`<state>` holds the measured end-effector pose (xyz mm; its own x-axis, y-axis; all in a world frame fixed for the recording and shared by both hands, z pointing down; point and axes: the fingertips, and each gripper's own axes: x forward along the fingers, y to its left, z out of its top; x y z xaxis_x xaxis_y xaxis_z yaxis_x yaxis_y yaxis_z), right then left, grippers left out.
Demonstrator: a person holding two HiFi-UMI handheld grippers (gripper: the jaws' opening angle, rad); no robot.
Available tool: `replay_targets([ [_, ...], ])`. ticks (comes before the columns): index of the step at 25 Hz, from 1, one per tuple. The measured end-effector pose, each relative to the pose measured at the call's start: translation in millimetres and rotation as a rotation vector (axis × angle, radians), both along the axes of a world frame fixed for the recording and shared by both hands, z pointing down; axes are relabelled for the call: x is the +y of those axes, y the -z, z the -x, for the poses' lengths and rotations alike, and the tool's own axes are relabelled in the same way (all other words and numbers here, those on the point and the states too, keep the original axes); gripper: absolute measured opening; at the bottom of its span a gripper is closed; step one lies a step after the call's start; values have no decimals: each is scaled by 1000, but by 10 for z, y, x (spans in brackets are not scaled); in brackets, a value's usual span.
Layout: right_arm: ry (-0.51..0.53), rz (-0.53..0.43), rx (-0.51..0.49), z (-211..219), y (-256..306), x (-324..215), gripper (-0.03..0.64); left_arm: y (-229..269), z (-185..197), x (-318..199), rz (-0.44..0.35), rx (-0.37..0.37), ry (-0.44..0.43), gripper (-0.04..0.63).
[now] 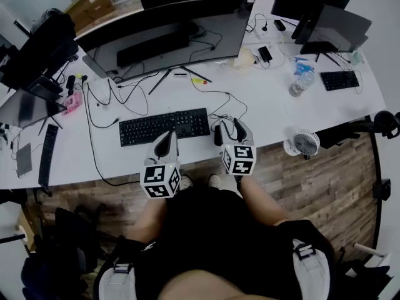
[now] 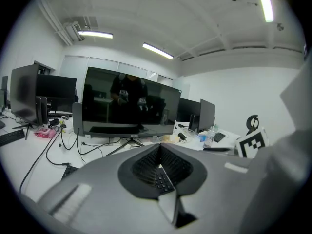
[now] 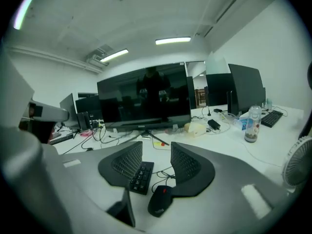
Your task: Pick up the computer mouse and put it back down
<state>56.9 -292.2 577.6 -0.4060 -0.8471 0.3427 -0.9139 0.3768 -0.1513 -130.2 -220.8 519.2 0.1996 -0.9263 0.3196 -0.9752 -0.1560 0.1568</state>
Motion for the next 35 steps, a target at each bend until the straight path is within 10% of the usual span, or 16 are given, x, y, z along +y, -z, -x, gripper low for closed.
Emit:
replay_targets([
  [16, -124, 358, 192, 247, -1499, -146, 261, -218, 672, 86, 77, -32, 74, 54],
  [35, -161, 463, 192, 156, -2126, -89, 273, -318, 573, 16, 90, -14, 9, 54],
])
